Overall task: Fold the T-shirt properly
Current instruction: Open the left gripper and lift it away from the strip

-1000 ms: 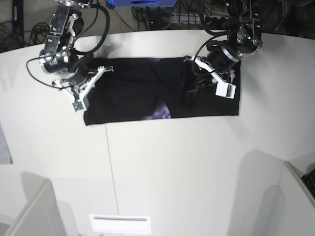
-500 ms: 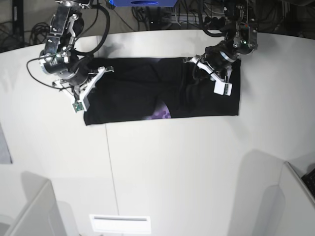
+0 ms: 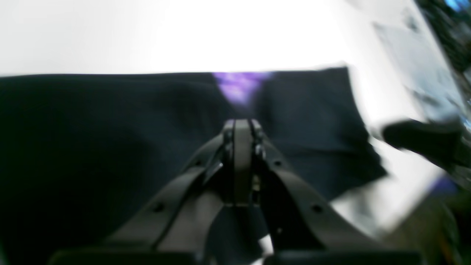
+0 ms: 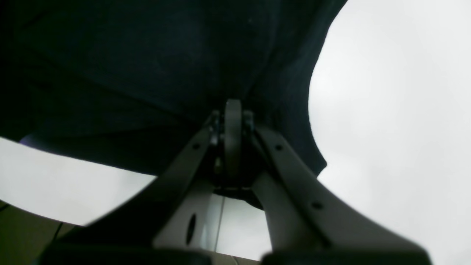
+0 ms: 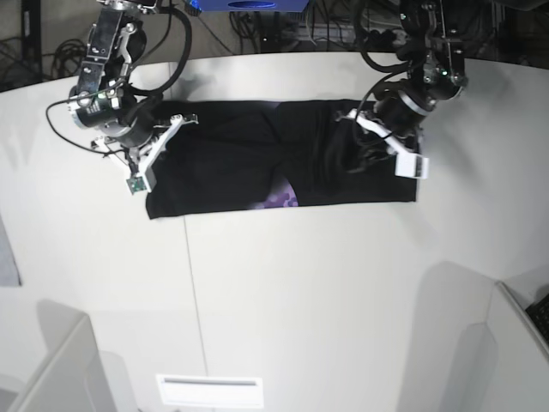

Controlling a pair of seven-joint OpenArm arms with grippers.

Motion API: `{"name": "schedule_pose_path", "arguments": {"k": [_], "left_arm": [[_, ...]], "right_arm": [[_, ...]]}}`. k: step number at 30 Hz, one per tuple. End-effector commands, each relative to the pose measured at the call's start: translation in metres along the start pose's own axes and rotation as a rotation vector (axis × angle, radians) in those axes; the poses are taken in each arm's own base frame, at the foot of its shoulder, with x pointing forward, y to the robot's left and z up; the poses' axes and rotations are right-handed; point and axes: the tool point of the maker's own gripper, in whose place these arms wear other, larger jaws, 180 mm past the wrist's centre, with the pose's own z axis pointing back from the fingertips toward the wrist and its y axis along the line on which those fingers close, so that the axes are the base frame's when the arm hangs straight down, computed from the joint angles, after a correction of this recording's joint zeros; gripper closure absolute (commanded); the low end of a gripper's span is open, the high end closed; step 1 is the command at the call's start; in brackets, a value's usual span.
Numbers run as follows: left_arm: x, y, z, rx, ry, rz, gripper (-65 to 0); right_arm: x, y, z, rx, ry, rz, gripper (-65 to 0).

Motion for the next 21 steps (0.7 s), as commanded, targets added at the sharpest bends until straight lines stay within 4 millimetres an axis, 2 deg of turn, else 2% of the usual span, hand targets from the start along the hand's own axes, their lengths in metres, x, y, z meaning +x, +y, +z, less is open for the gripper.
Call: {"name": "schedule_pose_path", "arguments": {"k": [1,7,9,12,14,18,21], "left_arm": [[0.016,0.011,0.01,0.032,-0.054,-0.008,0.0],[0.038,0.094,0.062,0.259,-0.074,-0.068,0.0],[0.041,0.12,0.082,0.336,-0.074,-0.07,0.0],[0.045,0.16,0.112,0.453,-0.092,-0.041,0.0],[0.043,0.177,0.126,0.484,-0.088,-0.04,0.0],[0.031,0.199,0.147,0.503,-0.075,-0.032,0.0],[0.022,0.208,0.153,0.513,-0.065,-0.014,0.0]], "right_arm": [[0.013,-0.002,0.005,-0.008,-0.047,0.008,0.0],[0.027,-0.005,0.003,-0.011,-0.072,0.012,0.0],[0.034,-0.007,0.003,-0.015,-0.085,0.016,-11.1],[0.044,-0.011,-0.001,-0.016,-0.095,0.017,-33.3],[0.045,-0.025,-0.006,-0.032,-0.089,-0.02,-41.1],[0.038,-0.056,-0.026,-0.007,-0.061,-0.196,-39.6],[0.027,-0.073,-0.035,0.05,-0.031,-0.315,-39.6]]}}
